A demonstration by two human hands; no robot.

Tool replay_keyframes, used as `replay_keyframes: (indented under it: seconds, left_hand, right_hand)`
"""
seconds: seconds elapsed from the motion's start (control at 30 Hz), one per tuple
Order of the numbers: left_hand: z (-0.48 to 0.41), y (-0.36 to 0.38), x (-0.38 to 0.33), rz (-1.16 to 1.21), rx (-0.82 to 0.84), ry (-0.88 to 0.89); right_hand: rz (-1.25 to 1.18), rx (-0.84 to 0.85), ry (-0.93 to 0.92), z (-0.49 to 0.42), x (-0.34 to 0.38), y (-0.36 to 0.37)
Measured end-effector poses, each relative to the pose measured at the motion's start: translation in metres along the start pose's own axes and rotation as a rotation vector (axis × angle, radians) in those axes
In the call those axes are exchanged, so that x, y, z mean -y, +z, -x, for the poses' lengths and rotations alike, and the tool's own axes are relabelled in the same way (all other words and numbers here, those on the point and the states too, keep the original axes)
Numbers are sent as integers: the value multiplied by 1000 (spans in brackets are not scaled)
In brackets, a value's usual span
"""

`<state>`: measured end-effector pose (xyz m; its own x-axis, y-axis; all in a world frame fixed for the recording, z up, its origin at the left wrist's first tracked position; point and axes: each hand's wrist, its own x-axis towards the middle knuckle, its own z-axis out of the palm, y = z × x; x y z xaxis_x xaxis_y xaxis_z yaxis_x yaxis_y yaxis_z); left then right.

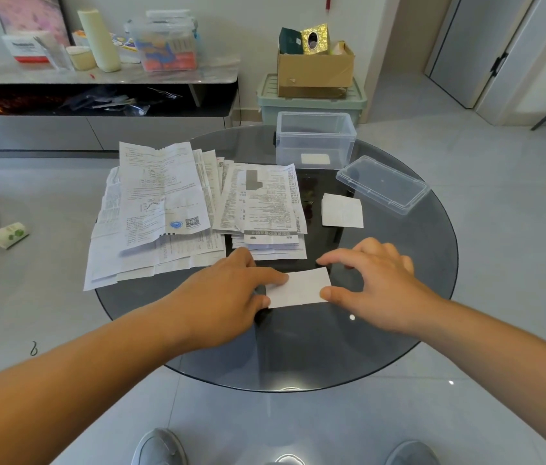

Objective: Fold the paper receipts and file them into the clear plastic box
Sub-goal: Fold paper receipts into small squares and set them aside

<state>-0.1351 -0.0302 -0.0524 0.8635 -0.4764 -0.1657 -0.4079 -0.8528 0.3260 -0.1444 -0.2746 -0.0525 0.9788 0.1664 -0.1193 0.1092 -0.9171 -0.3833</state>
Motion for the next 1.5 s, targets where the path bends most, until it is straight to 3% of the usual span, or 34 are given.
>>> replay_keyframes:
  seconds: [0.13, 0.33, 0.57, 0.87, 0.97, 1.17, 1.5]
  left_hand:
    - [-2, -9, -5, 75, 26, -3]
    - [-8, -10, -11, 98, -130, -26]
    - [-18, -11, -18, 91, -68, -25]
    - [-22, -16, -31, 146, -101, 30]
    - [-31, -30, -39, 243, -181, 51]
    - [-99, -67, -50, 248, -280, 29]
    - [-172, -52, -47, 55, -249, 14]
  right_hand:
    - [-30, 13, -17, -2, 2, -4]
    - [-10, 53, -54, -9, 13, -10]
    - [2, 146, -119, -16, 21, -16]
    - [-213, 154, -165, -15, 17, -17]
    - [-286, 106, -152, -19, 8, -33]
    - [-415, -151, 8, -57, -18, -65]
    - [-156, -317, 167, -105, -45, -44]
